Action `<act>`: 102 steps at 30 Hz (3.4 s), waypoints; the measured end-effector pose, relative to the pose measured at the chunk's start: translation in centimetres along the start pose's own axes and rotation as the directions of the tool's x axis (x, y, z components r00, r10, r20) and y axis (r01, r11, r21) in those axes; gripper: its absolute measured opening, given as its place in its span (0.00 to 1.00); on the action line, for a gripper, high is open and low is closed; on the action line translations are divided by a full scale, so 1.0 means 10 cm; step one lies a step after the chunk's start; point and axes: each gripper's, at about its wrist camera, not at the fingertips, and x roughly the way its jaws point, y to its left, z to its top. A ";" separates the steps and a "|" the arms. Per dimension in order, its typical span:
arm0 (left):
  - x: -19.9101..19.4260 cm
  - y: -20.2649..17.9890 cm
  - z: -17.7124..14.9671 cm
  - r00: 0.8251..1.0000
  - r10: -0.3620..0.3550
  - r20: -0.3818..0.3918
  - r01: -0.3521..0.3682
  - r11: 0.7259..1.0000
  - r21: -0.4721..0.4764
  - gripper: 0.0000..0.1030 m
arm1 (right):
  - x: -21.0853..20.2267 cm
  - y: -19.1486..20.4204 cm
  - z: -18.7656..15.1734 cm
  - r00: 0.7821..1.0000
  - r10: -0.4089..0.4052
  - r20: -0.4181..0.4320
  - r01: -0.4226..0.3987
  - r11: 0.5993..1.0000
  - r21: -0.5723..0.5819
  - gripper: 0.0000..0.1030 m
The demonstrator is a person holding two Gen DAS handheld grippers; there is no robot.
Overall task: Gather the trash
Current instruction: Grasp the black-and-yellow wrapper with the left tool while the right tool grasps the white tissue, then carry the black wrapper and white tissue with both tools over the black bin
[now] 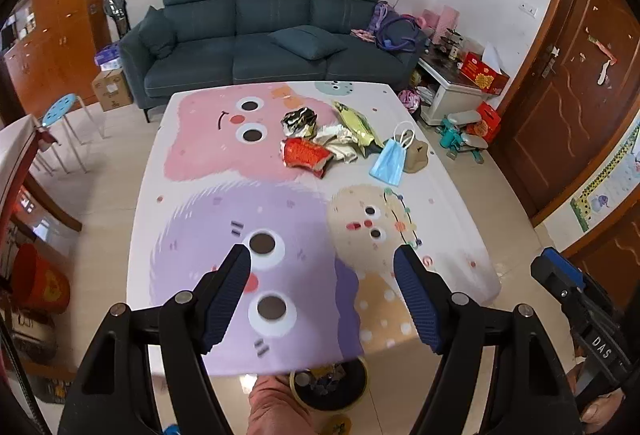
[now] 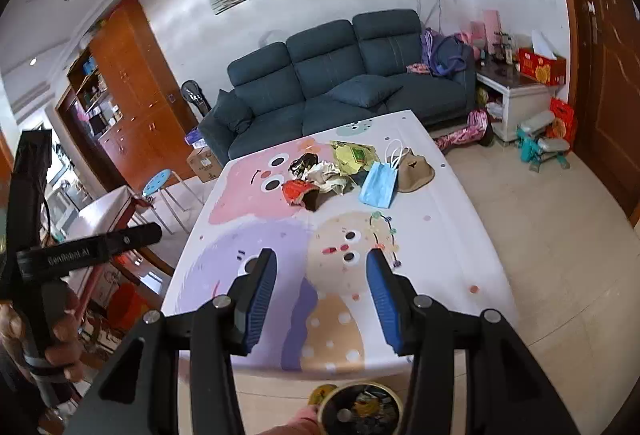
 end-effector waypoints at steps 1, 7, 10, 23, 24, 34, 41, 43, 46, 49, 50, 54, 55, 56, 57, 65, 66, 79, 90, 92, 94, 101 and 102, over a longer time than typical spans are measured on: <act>0.06 0.02 0.08 1.000 -0.003 -0.005 0.003 1.000 0.007 0.70 | 0.09 0.02 0.07 1.000 -0.001 -0.008 0.001 1.000 0.005 0.46; 0.60 0.22 0.73 0.998 -0.039 -0.056 0.043 0.996 0.075 0.70 | 0.79 0.15 0.55 0.996 -0.007 -0.084 0.012 0.998 0.057 0.46; 0.90 0.34 1.07 0.996 -0.051 -0.072 0.058 0.993 0.103 0.70 | 1.23 0.18 0.80 0.994 0.019 -0.110 -0.005 0.992 0.127 0.46; 2.46 0.76 2.07 0.981 -0.064 -0.183 0.099 0.977 0.188 0.70 | 3.22 0.00 1.16 0.945 0.014 -0.327 0.134 0.896 0.424 0.46; 2.54 0.78 2.10 0.979 -0.064 -0.191 0.101 0.977 0.189 0.70 | 3.29 -0.03 1.15 0.942 0.017 -0.336 0.142 0.885 0.443 0.46; 3.35 0.70 2.28 0.954 -0.082 -0.288 0.160 0.953 0.257 0.70 | 3.72 -0.27 1.07 0.926 0.019 -0.376 0.223 0.777 0.589 0.46; 3.78 0.52 2.25 0.934 -0.065 -0.350 0.182 0.932 0.312 0.70 | 3.82 -0.42 0.94 0.928 0.060 -0.368 0.234 0.675 0.700 0.46; 3.89 0.48 2.24 0.930 -0.054 -0.362 0.179 0.929 0.323 0.70 | 3.82 -0.45 0.94 0.933 0.066 -0.354 0.227 0.654 0.721 0.46; 4.02 0.43 2.21 0.922 -0.054 -0.384 0.188 0.929 0.320 0.70 | 3.84 -0.48 0.96 0.937 0.073 -0.342 0.221 0.633 0.742 0.46; 4.09 0.41 2.19 0.919 -0.067 -0.388 0.198 0.930 0.308 0.65 | 3.88 -0.48 0.97 0.941 0.057 -0.334 0.225 0.633 0.741 0.46; 4.10 0.40 2.19 0.917 -0.085 -0.389 0.213 0.930 0.299 0.60 | 3.87 -0.47 0.96 0.943 0.050 -0.330 0.224 0.636 0.738 0.46; 4.08 0.35 2.18 0.915 -0.095 -0.392 0.223 0.929 0.295 0.34 | 3.89 -0.43 0.94 0.947 0.055 -0.315 0.202 0.662 0.722 0.39; 4.07 0.34 2.16 0.919 -0.097 -0.383 0.222 0.929 0.297 0.32 | 3.89 -0.42 0.93 0.948 0.062 -0.312 0.193 0.668 0.719 0.29; 4.06 0.34 2.15 0.922 -0.095 -0.374 0.218 0.929 0.300 0.31 | 3.88 -0.42 0.92 0.950 0.069 -0.305 0.183 0.667 0.722 0.27; 4.03 0.35 2.13 0.926 -0.091 -0.366 0.211 0.929 0.304 0.30 | 3.88 -0.41 0.92 0.951 0.083 -0.297 0.168 0.669 0.724 0.24; 3.45 0.61 2.10 0.949 -0.097 -0.299 0.170 0.959 0.228 0.28 | 3.74 -0.30 0.95 0.957 0.162 -0.241 0.052 0.718 0.694 0.20; 3.35 0.63 2.09 0.952 -0.102 -0.288 0.169 0.961 0.220 0.28 | 3.70 -0.27 0.96 0.957 0.173 -0.235 0.038 0.725 0.687 0.20; 1.82 0.54 1.58 0.981 -0.116 -0.155 0.133 0.985 0.107 0.28 | 2.64 0.13 1.01 0.954 0.235 -0.184 -0.119 0.865 0.487 0.20; 0.66 -0.12 0.17 0.992 -0.076 -0.096 0.072 0.997 -0.040 0.29 | 1.15 -0.15 0.18 0.908 0.326 -0.264 -0.262 0.932 0.251 0.20; 0.52 -0.26 -0.15 0.992 -0.069 -0.104 0.062 0.996 -0.070 0.29 | 0.96 -0.22 0.04 0.900 0.333 -0.283 -0.275 0.935 0.226 0.20; 0.44 -0.39 -0.41 0.991 -0.059 -0.120 0.049 0.995 -0.083 0.29 | 0.78 -0.30 -0.12 0.889 0.340 -0.308 -0.288 0.936 0.202 0.20; 0.29 -0.67 -1.18 0.978 -0.009 -0.208 -0.010 0.996 -0.090 0.29 | 0.42 -0.49 -0.66 0.853 0.348 -0.389 -0.311 0.937 0.157 0.20; 0.30 -0.70 -1.28 0.974 -0.009 -0.227 -0.013 0.996 -0.093 0.29 | 0.40 -0.53 -0.77 0.844 0.352 -0.405 -0.310 0.936 0.167 0.20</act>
